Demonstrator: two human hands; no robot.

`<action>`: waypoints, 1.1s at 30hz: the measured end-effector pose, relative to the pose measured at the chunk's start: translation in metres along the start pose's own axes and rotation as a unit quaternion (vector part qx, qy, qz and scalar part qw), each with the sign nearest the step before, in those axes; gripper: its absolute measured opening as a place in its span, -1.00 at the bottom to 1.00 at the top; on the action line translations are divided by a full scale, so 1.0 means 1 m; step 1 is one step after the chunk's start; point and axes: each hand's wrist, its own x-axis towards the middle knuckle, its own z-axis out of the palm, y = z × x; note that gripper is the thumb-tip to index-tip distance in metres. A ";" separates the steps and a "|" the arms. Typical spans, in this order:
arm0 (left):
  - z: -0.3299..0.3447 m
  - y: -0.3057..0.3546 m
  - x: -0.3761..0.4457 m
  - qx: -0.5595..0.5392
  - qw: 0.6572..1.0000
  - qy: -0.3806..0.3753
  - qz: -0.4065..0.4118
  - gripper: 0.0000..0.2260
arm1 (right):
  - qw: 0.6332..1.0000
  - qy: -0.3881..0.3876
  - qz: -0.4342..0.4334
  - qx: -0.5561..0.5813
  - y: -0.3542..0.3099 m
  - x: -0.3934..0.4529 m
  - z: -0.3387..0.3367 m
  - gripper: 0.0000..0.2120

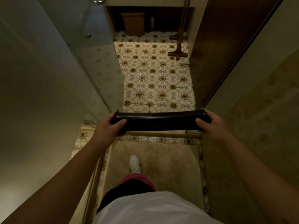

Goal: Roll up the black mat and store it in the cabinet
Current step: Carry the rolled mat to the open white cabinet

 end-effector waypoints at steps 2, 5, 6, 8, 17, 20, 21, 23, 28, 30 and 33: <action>-0.005 0.003 0.026 0.001 1.000 -0.005 0.007 -0.53 | 1.000 0.003 -0.001 -0.003 -0.005 0.024 0.011 -0.69; -0.015 0.012 0.076 -0.001 1.000 -0.014 0.011 -0.60 | 1.000 0.009 0.000 0.004 -0.008 0.068 0.027 -0.69; -0.019 0.017 0.094 0.000 1.000 -0.015 0.011 -0.59 | 1.000 0.012 0.005 0.004 -0.010 0.083 0.033 -0.68; -0.027 0.027 0.128 0.003 1.000 -0.019 0.009 -0.59 | 1.000 0.019 0.021 -0.001 -0.017 0.114 0.046 -0.63; -0.047 0.079 0.252 0.012 1.000 -0.022 -0.012 -0.53 | 0.998 0.043 0.053 0.002 -0.060 0.222 0.084 -0.61; -0.042 0.090 0.286 0.007 1.000 -0.019 -0.021 -0.51 | 0.997 0.044 0.065 0.001 -0.071 0.258 0.084 -0.51; -0.039 0.092 0.297 0.008 1.000 -0.018 -0.023 -0.51 | 0.997 0.045 0.066 0.000 -0.074 0.270 0.083 -0.47; -0.032 0.097 0.321 0.008 1.000 -0.014 -0.027 -0.51 | 0.997 0.043 0.068 -0.001 -0.078 0.294 0.080 -0.46; -0.008 0.113 0.391 0.015 0.999 -0.024 -0.024 -0.51 | 0.995 0.038 0.087 0.019 -0.086 0.373 0.062 -0.44; 0.004 0.121 0.421 0.012 0.999 -0.012 -0.027 -0.49 | 0.995 0.024 0.091 0.021 -0.093 0.410 0.054 -0.44; 0.020 0.135 0.464 0.027 0.999 0.007 -0.028 -0.48 | 0.996 0.015 0.089 0.023 -0.106 0.465 0.044 -0.47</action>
